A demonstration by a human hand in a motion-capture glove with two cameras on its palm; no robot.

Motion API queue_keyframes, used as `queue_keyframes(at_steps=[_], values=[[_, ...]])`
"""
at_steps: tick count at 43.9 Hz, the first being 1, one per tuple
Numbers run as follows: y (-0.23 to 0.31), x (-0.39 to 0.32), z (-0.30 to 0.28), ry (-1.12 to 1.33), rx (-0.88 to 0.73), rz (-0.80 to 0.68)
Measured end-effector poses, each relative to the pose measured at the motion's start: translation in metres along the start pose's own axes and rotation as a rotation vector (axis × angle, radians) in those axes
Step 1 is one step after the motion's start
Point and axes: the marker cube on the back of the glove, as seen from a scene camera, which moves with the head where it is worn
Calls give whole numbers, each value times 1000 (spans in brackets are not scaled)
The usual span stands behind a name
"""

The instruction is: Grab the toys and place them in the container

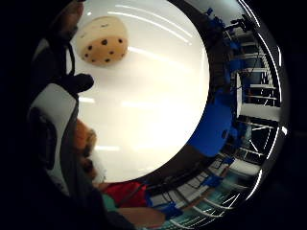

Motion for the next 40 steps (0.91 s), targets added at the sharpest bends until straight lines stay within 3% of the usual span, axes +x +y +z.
queue_keyframes(at_steps=[27, 36, 40], values=[[-44, -159, -35, 31, 16, -207], [-45, -204, -20, 123, 26, -453], [-43, -235, -19, 30, 23, -382]])
